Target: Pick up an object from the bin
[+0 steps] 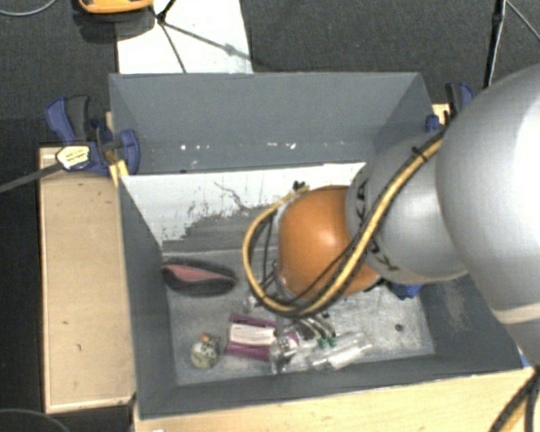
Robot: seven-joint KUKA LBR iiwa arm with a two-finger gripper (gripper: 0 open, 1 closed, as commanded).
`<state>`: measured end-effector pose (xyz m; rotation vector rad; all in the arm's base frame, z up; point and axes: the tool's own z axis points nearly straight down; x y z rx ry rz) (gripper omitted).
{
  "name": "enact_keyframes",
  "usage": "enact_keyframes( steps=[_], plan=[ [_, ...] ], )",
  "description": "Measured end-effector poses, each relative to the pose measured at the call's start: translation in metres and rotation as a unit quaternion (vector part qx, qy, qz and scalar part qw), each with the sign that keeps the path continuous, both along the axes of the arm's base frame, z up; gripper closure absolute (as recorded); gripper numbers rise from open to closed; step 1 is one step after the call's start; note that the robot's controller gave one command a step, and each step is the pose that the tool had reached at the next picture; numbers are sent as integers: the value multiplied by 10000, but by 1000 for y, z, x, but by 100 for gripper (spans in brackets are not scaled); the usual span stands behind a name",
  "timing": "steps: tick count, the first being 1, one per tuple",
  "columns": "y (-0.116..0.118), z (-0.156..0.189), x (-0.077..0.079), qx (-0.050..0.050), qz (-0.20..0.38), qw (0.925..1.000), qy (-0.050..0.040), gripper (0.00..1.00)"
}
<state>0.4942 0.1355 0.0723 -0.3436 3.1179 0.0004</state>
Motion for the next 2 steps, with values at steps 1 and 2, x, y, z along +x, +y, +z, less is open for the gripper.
enact_keyframes(
  steps=[1,2],
  plan=[
    [-1,2,3,15,-34,10000,-49,100],
    [8,78,-12,9,-12,10000,-9,100]
  ],
)
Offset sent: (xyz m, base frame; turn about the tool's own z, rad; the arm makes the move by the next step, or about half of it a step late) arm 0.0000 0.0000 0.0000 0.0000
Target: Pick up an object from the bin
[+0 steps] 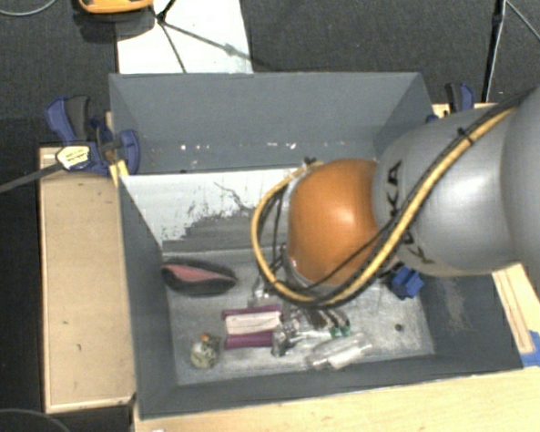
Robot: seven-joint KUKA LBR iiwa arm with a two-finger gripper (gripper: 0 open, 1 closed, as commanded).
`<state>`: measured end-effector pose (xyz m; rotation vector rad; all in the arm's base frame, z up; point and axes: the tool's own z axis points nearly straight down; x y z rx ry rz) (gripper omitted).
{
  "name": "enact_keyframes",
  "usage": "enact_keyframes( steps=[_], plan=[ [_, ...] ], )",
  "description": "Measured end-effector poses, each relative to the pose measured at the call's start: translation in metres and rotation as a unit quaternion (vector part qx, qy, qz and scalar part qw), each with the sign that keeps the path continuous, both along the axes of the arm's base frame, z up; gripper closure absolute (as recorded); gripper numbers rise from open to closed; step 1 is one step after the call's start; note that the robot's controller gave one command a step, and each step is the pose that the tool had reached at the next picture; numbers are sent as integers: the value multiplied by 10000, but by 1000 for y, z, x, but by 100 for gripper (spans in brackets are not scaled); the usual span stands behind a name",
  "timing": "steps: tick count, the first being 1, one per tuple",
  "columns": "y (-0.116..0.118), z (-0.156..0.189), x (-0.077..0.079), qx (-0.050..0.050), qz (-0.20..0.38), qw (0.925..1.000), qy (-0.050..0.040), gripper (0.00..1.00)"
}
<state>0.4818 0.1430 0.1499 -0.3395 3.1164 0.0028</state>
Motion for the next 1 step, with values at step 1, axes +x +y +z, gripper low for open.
enact_keyframes(
  steps=[1],
  plan=[
    [-16,74,19,-2,-4,10000,-18,100]
  ],
)
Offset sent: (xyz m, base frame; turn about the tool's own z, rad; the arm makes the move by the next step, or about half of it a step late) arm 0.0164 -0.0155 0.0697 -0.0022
